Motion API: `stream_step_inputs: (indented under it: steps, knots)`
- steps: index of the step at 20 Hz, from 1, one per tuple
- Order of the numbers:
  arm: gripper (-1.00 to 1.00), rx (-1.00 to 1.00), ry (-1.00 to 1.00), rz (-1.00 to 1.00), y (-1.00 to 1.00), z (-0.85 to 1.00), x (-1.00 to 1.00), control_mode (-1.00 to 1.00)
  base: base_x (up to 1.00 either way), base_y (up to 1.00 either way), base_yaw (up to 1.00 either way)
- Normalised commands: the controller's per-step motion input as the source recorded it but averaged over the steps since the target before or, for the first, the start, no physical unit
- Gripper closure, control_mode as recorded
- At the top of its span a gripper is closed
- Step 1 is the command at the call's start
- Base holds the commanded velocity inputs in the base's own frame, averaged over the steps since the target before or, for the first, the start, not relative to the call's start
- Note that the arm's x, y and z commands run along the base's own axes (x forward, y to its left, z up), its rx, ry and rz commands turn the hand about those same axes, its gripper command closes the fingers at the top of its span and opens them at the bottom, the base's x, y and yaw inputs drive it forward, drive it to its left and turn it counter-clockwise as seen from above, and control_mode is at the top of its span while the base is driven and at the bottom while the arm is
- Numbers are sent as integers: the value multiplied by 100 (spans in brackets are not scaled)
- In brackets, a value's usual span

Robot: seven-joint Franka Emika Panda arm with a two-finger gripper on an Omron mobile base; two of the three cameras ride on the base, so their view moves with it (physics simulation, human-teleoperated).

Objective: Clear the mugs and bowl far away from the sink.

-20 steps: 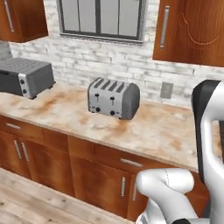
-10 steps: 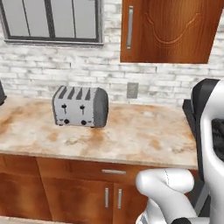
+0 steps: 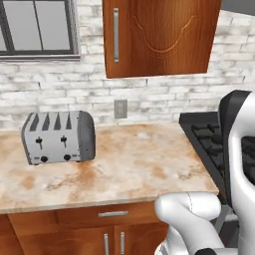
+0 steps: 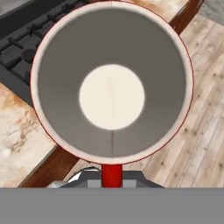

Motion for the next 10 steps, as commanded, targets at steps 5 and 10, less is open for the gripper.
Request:
stream_step_inputs:
  steps: [5, 10]
  knots:
    - [100, 0, 0, 0, 0, 0, 0, 100, 44, 3, -35]
    - [100, 0, 0, 0, 0, 0, 0, 100, 37, 22, -5]
